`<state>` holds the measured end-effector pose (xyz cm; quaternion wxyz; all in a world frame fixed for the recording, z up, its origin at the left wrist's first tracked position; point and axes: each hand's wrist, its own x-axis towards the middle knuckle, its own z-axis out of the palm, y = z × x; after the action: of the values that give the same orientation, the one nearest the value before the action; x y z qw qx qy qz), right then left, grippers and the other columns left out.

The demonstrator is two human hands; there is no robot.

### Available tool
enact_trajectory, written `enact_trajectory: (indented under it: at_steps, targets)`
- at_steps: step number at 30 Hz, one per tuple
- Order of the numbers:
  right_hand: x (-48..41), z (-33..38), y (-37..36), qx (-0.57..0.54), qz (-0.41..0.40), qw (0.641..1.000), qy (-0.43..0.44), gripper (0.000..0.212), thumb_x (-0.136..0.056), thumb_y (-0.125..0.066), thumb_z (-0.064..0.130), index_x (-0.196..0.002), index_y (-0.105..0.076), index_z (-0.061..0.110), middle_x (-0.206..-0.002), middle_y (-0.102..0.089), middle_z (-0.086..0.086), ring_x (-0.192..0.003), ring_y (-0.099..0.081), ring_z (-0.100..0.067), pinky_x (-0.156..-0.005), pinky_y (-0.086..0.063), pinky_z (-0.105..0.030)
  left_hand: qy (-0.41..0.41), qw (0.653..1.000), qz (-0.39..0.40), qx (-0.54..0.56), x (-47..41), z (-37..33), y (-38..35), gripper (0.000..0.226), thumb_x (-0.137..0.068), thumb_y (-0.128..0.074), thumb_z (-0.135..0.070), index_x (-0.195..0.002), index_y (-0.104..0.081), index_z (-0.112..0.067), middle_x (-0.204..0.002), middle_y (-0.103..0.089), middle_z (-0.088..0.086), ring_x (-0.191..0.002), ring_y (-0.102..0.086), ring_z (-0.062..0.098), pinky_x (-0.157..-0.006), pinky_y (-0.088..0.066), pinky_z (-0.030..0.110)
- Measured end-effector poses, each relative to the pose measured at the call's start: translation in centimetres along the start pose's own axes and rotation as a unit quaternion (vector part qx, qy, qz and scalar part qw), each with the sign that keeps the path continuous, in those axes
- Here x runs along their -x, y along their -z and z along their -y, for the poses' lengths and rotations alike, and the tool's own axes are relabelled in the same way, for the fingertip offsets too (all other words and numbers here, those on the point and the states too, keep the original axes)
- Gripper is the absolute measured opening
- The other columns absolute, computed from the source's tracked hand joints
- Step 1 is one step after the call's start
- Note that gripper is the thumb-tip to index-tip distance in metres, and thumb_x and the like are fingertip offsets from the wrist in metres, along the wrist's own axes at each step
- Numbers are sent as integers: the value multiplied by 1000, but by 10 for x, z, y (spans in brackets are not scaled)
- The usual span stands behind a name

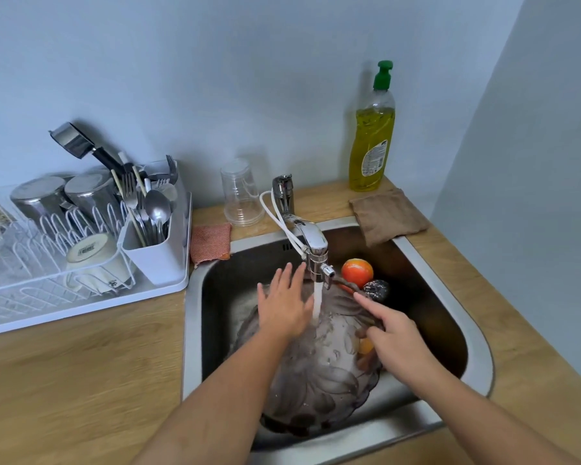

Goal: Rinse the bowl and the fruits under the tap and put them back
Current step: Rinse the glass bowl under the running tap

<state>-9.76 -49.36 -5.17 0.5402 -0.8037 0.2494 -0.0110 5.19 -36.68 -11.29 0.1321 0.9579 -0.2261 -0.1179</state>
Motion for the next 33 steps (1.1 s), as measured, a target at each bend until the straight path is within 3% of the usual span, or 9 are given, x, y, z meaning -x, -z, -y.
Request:
enact_trajectory:
  at_steps: [9, 12, 14, 18, 22, 24, 27, 29, 33]
  targets:
    - [-3, -3, 8, 7, -23, 1000, -8, 57, -91, -44, 1, -137, -46, 34, -125, -58, 7, -102, -60, -7, -94, -53, -33, -102, 990, 17, -95, 11, 8, -9, 76, -92, -28, -65, -147, 15, -35, -158, 22, 0, -144, 23, 17, -119, 9, 49]
    - [-5, -4, 14, 14, -38, 999, -7, 57, -92, -44, 1, -136, -47, 36, -122, -55, 8, -92, -67, -22, -77, -59, -35, -1, 997, 51, -56, 12, 44, -1, 80, -94, -32, -60, -145, 24, -35, -154, 31, 3, -146, 20, 24, -118, 5, 49]
    - [-7, -6, 18, 17, -61, 998, -11, 57, -91, -44, 1, -136, -47, 37, -119, -57, 7, -82, -68, -22, -63, -59, -32, -40, 995, 62, -62, 19, 39, -4, 80, -95, -29, -59, -147, 22, -28, -153, 33, 2, -145, 23, 24, -118, 8, 45]
    - [-15, 1, 4, 39, -80, 996, -1, 58, -89, -44, 2, -135, -48, 37, -98, -65, 5, -77, -67, -26, -67, -59, -42, -105, 981, 162, 22, 40, 0, -18, 76, -95, -29, -61, -153, 5, -27, -161, 12, 6, -148, 11, 31, -120, -1, 45]
    - [-24, 9, 1, 60, -100, 993, -2, 54, -89, -43, 2, -135, -50, 31, -126, -61, -2, -92, -63, -18, -82, -56, -36, -96, 953, 267, 108, 61, -5, -13, 76, -95, -29, -62, -152, 10, -31, -162, 10, 1, -149, 10, 21, -121, 0, 40]
    - [-27, 11, 9, 81, -114, 990, 5, 54, -89, -43, 2, -137, -48, 27, -116, -66, -8, -79, -62, -17, -76, -53, -32, -127, 948, 280, 77, 69, 9, -6, 69, -97, -28, -58, -153, 1, -30, -163, -3, -3, -150, -4, 18, -120, -7, 37]
    - [-28, 12, 17, 103, -117, 988, 9, 56, -90, -44, 3, -139, -45, 28, -86, -69, -6, -59, -56, -14, -55, -43, -23, -145, 964, 223, 6, 77, 34, -3, 63, -96, -28, -60, -151, -22, -30, -159, -23, -4, -147, -20, 19, -119, -19, 40]
    - [-27, 12, 18, 104, -106, 989, 11, 57, -90, -43, 3, -141, -42, 28, -77, -65, -1, -58, -59, -17, -54, -43, -24, -121, 978, 172, -2, 74, 46, -5, 67, -96, -29, -59, -153, -16, -27, -162, -12, -5, -150, -7, 16, -120, -14, 39]
    - [-21, 13, 12, 78, -76, 994, 18, 57, -89, -46, 0, -140, -44, 27, -109, -64, -6, -73, -63, -16, -63, -53, -25, -11, 991, 119, 62, 50, 51, -4, 75, -98, -27, -55, -152, 13, -22, -159, 21, -4, -148, 14, 21, -122, -5, 45]
